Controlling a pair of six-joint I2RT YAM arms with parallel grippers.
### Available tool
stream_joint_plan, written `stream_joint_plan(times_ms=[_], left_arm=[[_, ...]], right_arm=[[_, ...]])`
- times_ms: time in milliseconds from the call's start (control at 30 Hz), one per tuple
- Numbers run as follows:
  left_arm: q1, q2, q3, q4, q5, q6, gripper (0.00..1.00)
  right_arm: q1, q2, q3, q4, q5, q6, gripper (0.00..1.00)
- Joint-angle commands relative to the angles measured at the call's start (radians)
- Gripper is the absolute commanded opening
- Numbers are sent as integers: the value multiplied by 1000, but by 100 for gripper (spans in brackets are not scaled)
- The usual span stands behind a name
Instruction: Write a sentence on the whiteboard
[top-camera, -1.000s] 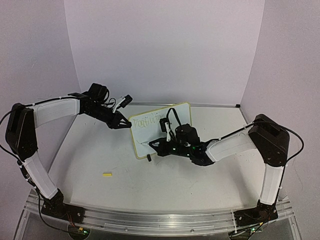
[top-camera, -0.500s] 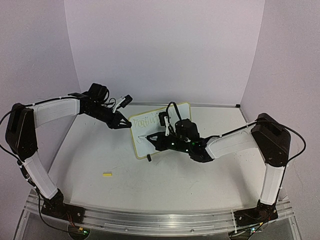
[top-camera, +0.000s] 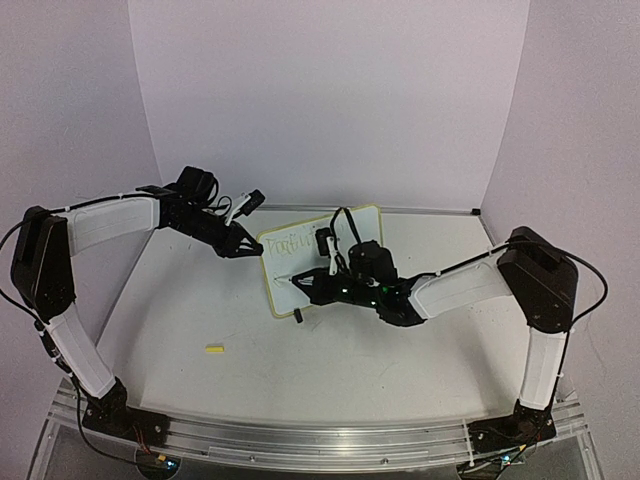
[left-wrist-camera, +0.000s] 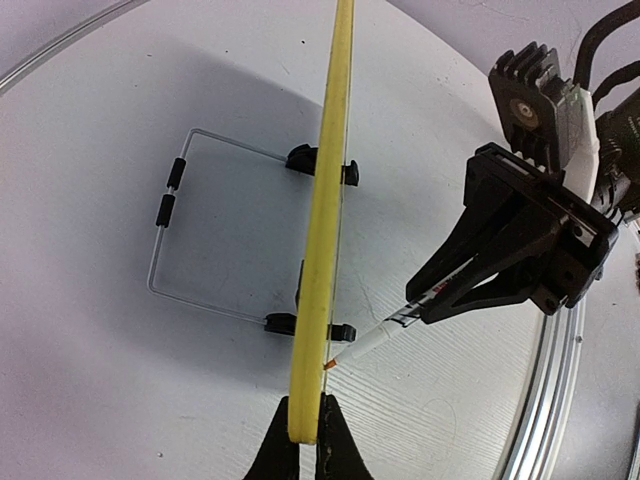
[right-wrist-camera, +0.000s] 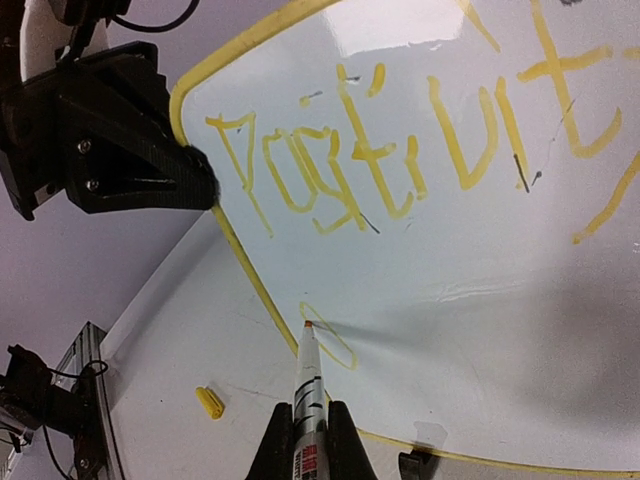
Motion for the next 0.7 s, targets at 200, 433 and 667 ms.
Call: stream_joint_plan(times_ms=[200, 433, 667], left_arm=[[-20, 16, 9, -78, -45, 21, 0], [-20, 18, 9, -78, -43, 21, 0], [-20, 16, 9, -78, -44, 21, 0]], right_arm=[[-5, 39, -43, 4, -8, 35, 0], [-4, 31, -54, -3, 10, 38, 0], [-3, -32, -99, -7, 105, 37, 0]])
